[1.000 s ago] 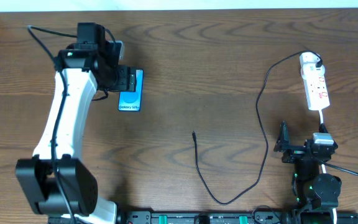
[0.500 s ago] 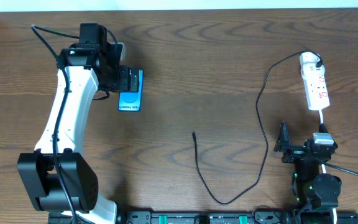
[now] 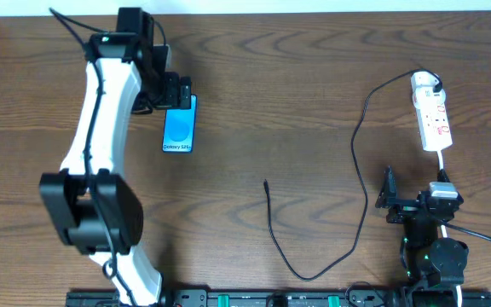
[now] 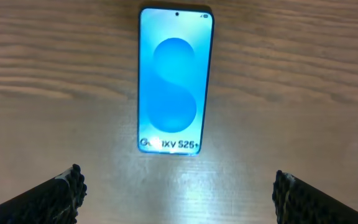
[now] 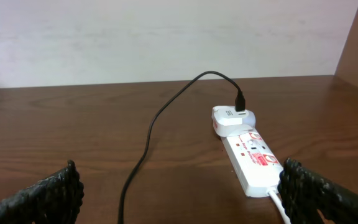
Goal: Plug charger to phone and switch on socket
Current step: 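Reach the left gripper forward over the blue phone and lower onto it, then close the left gripper on the phone's sides and hold it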
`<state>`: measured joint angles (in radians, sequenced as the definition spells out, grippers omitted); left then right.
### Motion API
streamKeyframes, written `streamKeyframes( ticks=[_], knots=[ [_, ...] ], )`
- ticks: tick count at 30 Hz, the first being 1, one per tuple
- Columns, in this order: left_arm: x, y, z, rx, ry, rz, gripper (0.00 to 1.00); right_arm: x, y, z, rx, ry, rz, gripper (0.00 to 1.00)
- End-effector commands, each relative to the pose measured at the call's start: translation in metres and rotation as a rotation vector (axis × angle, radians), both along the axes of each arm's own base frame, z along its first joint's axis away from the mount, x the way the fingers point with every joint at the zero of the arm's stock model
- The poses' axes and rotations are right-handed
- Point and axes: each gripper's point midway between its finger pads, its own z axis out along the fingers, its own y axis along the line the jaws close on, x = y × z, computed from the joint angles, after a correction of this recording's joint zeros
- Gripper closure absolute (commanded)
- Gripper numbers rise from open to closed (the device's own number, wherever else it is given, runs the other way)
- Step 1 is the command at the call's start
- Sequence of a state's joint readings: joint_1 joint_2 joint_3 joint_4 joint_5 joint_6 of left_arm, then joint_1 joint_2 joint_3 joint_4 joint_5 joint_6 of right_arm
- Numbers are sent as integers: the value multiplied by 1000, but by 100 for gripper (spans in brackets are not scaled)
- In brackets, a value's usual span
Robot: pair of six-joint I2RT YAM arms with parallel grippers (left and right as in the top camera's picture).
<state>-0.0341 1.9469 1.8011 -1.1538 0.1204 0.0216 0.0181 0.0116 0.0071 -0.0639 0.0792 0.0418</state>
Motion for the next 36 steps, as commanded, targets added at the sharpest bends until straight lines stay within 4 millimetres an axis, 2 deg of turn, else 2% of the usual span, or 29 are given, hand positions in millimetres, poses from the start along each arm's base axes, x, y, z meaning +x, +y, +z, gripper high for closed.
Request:
streamKeyframes(
  ticks=[1, 7, 16, 27, 36],
  knots=[
    [4, 1, -25, 19, 65, 17, 2, 0, 2, 0, 10, -1, 5, 1],
    [8, 1, -61, 23, 135, 17, 2, 0, 2, 0, 10, -1, 5, 1],
    [10, 1, -96, 23, 180, 17, 2, 0, 2, 0, 10, -1, 5, 1],
    [13, -2, -121, 7, 153, 22, 2, 0, 2, 0, 10, -2, 5, 1],
    [16, -2, -132, 6, 126, 23, 2, 0, 2, 0, 10, -1, 5, 1]
  ],
)
